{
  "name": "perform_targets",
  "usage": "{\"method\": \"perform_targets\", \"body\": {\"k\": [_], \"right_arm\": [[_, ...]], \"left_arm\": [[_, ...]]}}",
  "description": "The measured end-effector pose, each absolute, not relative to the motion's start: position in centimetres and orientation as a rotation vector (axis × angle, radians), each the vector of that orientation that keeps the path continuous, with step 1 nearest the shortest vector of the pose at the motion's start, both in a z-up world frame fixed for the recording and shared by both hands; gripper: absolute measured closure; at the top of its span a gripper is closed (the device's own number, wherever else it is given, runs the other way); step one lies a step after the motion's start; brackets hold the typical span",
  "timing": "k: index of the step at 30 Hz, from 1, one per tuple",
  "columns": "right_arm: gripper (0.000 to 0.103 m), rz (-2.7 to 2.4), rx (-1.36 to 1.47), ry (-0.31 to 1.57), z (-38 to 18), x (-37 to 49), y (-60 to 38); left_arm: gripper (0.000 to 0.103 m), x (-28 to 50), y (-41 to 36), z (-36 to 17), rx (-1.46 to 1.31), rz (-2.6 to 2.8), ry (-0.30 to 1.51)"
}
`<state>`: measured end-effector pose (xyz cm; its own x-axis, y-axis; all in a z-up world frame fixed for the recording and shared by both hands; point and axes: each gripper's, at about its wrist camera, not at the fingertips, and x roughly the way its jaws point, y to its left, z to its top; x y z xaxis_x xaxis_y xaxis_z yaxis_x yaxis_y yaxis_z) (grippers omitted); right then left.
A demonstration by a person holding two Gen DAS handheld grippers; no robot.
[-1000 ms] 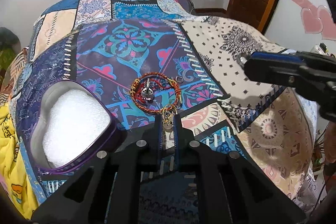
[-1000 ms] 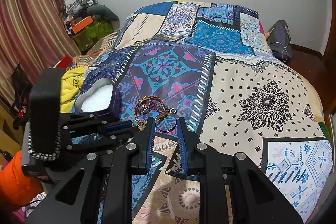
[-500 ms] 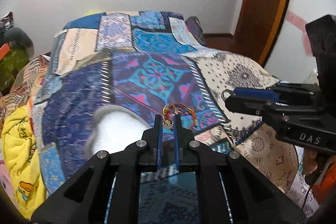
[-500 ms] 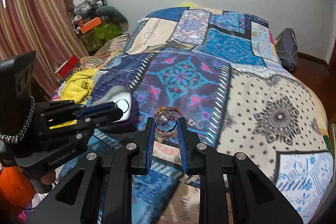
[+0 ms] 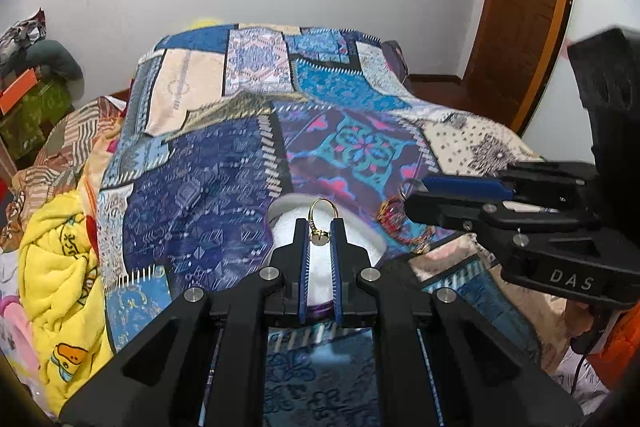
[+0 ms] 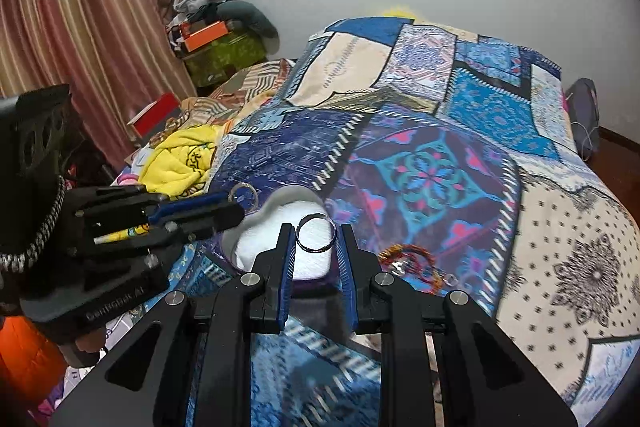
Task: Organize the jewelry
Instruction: 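Carry both held rings over the foam inside the heart tin, then lower the rings onto the foam and open both grippers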
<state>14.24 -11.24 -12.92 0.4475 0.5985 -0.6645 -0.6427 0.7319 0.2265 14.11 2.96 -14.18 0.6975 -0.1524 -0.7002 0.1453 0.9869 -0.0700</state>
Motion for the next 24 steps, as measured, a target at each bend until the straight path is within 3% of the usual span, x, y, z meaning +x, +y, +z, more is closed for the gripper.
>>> {"method": "perform_targets", "body": {"k": [24], "right_arm": [[0.084,0.804,-0.171,0.876,-16.3,15.3,-7.5]], "left_arm": [[0.094,15.0,4.9,-17.5,-0.041,-0.149,0.856]]}}
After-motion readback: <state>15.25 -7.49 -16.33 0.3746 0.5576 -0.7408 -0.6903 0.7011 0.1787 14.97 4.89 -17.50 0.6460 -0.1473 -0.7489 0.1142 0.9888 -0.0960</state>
